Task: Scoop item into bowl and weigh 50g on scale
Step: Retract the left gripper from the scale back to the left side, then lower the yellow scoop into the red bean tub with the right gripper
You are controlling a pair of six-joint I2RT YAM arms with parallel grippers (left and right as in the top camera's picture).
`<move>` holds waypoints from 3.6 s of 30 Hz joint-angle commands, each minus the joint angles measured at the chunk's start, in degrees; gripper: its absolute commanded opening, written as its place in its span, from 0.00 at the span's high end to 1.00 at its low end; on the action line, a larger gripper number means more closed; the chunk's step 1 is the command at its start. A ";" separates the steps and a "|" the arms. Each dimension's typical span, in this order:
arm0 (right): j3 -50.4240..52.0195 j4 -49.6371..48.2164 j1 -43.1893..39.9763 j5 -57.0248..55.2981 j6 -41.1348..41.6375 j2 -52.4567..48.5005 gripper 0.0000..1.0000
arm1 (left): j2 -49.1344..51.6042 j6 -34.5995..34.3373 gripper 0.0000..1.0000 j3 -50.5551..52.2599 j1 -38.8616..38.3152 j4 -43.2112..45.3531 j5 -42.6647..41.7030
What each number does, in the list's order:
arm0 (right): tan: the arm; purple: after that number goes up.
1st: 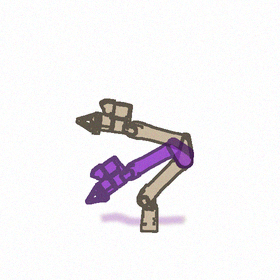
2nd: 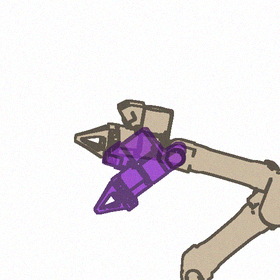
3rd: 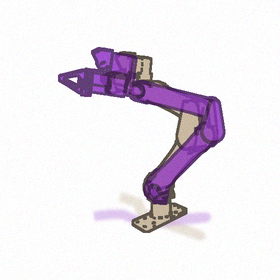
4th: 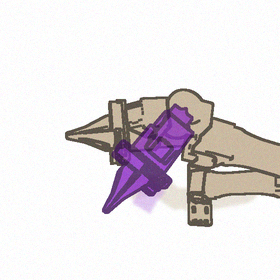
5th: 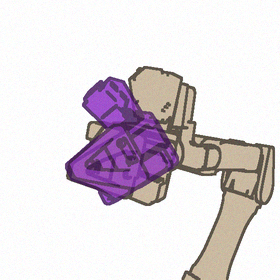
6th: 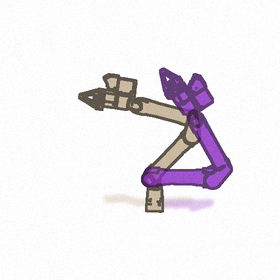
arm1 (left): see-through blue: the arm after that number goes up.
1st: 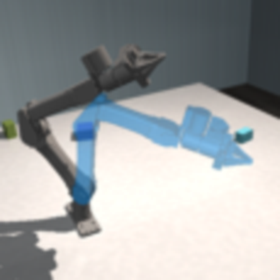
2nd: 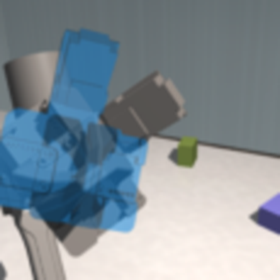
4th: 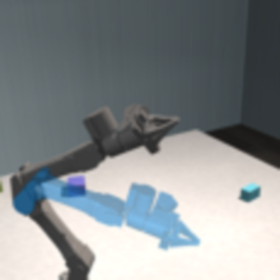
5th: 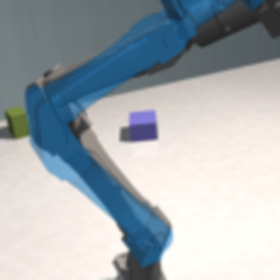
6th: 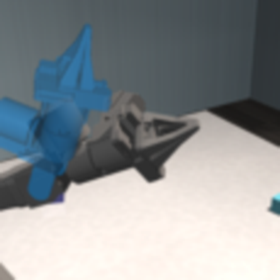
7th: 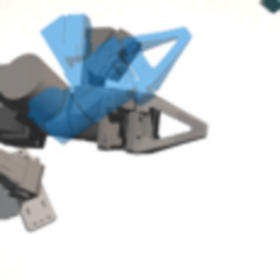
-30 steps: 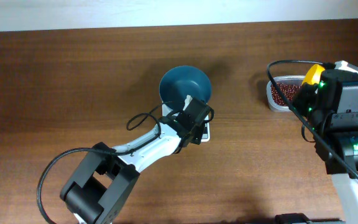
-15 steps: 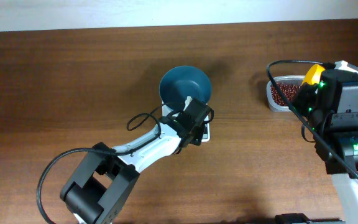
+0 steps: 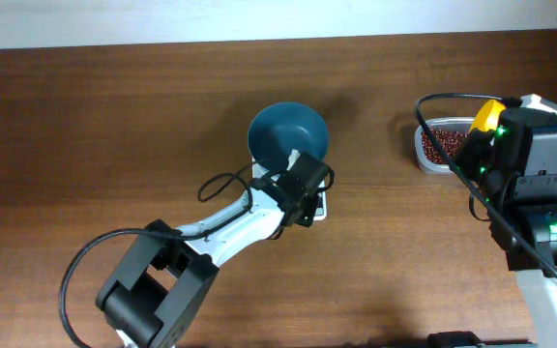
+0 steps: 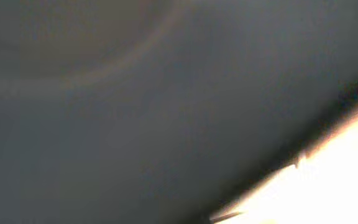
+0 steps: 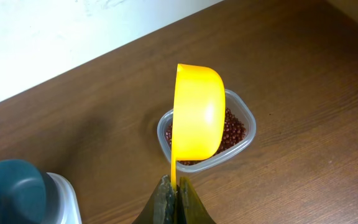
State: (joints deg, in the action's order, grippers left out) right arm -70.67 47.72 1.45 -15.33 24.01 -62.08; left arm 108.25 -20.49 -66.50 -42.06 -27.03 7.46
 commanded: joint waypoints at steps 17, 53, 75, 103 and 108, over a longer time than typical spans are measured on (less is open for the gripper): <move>-1.38 -0.11 -0.46 0.11 -0.02 -1.11 0.96 | -37.97 0.85 0.93 -2.99 0.98 -15.82 24.94; -1.38 -3.17 -0.48 0.13 0.00 -9.70 0.96 | -41.57 32.33 0.01 -2.97 26.21 -33.16 -9.97; -1.38 1.84 -9.86 14.73 -5.33 -9.70 0.96 | -41.57 52.28 0.01 -6.01 26.32 -40.94 -22.05; -19.21 26.95 -19.15 25.18 -30.67 -24.81 0.96 | -41.57 52.26 0.01 -6.08 27.61 -40.81 -20.57; -33.03 32.85 -19.08 20.85 -30.64 -30.91 0.96 | -41.57 52.26 0.01 -6.08 27.61 -40.81 -20.55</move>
State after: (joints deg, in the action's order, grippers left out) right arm -97.49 79.35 -17.61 8.23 -6.24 -91.22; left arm 66.28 30.68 -71.53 -14.81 -67.92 -13.08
